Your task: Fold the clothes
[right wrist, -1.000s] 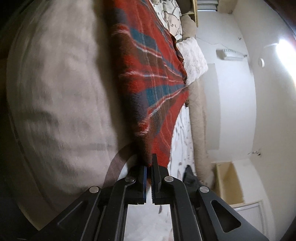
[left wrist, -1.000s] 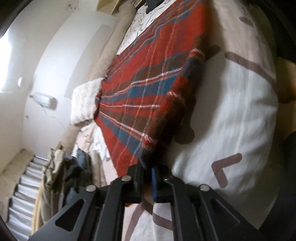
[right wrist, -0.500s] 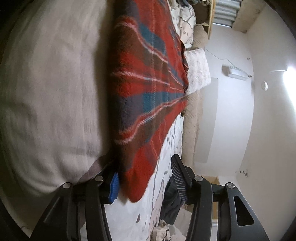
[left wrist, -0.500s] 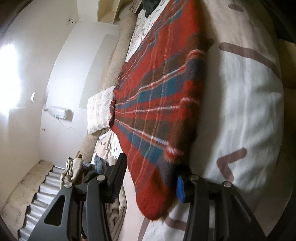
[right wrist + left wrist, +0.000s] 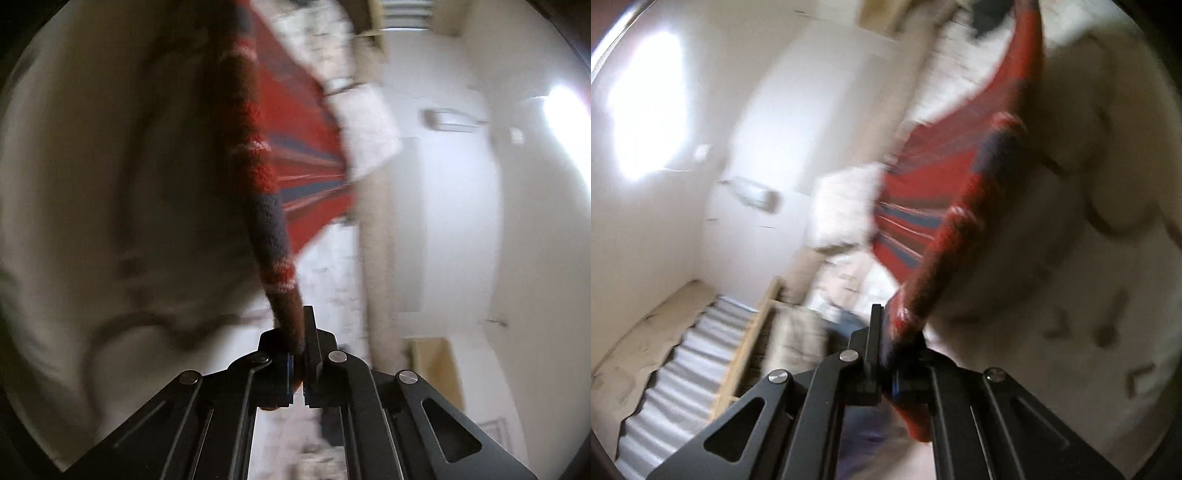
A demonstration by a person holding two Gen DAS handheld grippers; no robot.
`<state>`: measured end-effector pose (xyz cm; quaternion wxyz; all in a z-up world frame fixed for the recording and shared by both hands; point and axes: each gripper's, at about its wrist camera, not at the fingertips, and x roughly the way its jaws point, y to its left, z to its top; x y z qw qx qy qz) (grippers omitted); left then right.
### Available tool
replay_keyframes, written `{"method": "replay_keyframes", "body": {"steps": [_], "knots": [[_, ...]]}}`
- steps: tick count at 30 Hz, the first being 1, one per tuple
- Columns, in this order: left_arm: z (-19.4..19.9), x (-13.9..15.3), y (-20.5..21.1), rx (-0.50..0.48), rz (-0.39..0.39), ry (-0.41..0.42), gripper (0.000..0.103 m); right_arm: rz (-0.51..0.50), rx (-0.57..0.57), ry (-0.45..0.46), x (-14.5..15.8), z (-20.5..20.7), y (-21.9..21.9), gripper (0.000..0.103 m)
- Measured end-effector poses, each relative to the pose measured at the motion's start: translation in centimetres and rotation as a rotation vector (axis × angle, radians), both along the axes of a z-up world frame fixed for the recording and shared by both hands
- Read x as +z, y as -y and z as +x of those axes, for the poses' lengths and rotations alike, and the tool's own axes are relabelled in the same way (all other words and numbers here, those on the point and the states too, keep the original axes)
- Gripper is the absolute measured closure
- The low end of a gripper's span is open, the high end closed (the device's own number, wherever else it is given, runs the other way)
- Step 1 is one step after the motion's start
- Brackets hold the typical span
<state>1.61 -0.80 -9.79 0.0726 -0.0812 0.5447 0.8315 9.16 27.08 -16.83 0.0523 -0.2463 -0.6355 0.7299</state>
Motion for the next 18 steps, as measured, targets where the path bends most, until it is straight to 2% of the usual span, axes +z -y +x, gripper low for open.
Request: {"method": "replay_keyframes", "body": {"steps": [3, 6, 9, 11, 12, 13, 15, 17, 18], "knots": [[1.2, 4.9, 0.5, -0.003, 0.035, -0.12, 0.1, 0.004, 0.004, -0.117, 6.2, 0.7, 0.3, 0.101], [3.7, 8.3, 1.3, -0.012, 0.044, -0.214, 0.1, 0.021, 0.005, -0.226, 11.4, 2.5, 0.7, 0.101], [6.9, 9.0, 2.3, -0.037, 0.043, -0.216, 0.1, 0.015, -0.004, -0.263, 14.3, 4.7, 1.0, 0.101], [9.1, 7.6, 2.7, -0.059, 0.015, -0.156, 0.1, 0.015, -0.015, -0.222, 12.8, 6.7, 1.0, 0.101], [9.8, 6.1, 2.8, -0.066, 0.0, -0.089, 0.1, 0.014, -0.021, -0.2, 12.1, 7.7, 1.0, 0.101], [10.4, 4.5, 2.8, -0.07, -0.015, -0.014, 0.1, -0.011, -0.039, -0.138, 10.3, 8.7, 1.0, 0.101], [11.2, -0.2, 2.7, -0.091, -0.089, 0.123, 0.1, -0.07, -0.064, -0.018, 6.8, 9.8, 0.8, 0.101], [11.5, -5.3, 2.5, -0.127, -0.201, 0.224, 0.1, -0.083, -0.075, 0.105, 1.8, 10.7, 0.8, 0.101], [11.5, -7.0, 2.5, -0.139, -0.233, 0.261, 0.1, -0.081, -0.076, 0.151, -0.2, 11.0, 0.8, 0.101]]}}
